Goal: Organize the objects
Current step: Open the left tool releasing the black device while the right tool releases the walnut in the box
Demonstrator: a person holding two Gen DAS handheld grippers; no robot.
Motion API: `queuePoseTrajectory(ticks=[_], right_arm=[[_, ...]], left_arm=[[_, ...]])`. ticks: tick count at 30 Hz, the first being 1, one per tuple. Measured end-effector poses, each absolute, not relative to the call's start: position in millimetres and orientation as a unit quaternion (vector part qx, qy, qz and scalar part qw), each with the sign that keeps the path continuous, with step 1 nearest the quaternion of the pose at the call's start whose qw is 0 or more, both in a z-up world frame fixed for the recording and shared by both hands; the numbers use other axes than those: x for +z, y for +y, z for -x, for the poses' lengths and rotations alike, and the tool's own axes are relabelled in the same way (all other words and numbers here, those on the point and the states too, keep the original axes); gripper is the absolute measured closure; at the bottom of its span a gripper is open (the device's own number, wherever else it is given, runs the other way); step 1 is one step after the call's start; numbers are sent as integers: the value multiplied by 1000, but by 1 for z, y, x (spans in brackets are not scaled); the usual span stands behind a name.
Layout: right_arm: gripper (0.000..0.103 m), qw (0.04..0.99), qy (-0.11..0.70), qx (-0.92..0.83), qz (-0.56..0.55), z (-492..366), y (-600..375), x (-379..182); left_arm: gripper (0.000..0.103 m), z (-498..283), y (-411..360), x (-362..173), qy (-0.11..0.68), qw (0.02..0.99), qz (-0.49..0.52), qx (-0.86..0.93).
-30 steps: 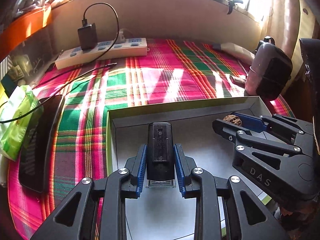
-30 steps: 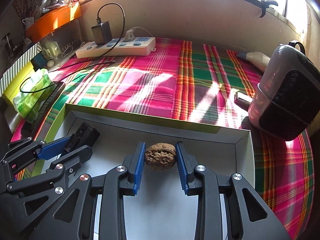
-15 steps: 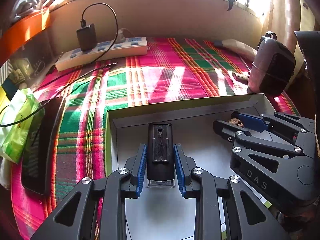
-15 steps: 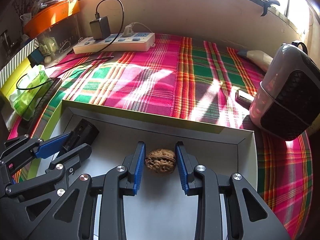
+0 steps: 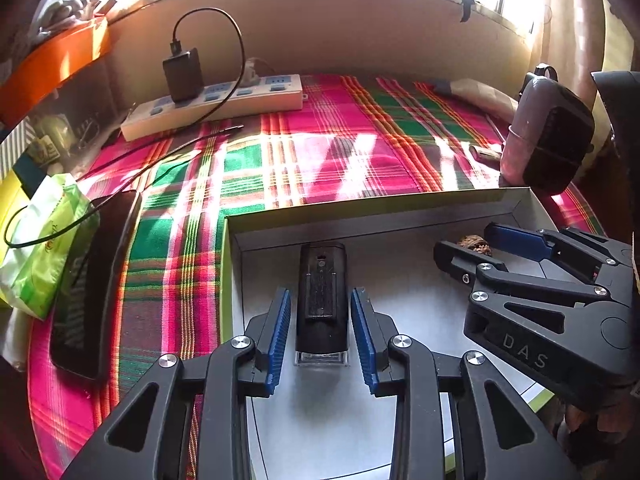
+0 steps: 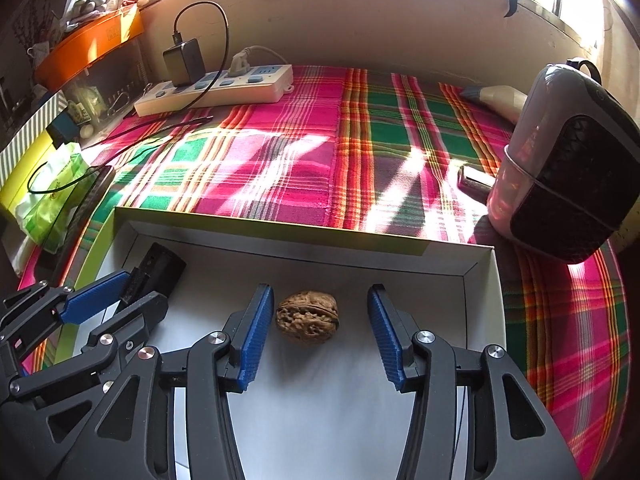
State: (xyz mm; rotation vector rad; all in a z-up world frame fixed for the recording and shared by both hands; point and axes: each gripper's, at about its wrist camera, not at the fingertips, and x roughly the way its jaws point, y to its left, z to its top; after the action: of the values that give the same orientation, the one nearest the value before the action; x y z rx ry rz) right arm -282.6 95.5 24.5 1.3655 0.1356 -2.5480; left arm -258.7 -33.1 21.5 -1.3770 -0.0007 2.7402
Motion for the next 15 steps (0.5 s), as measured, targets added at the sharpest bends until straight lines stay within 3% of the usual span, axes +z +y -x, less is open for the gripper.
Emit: queuePoseTrajectory(ticks=[15], right_arm=[[47,120,38,-886,-446,252,104,44]], left_arm=[[71,226,-31,46,-1,37,425,904]])
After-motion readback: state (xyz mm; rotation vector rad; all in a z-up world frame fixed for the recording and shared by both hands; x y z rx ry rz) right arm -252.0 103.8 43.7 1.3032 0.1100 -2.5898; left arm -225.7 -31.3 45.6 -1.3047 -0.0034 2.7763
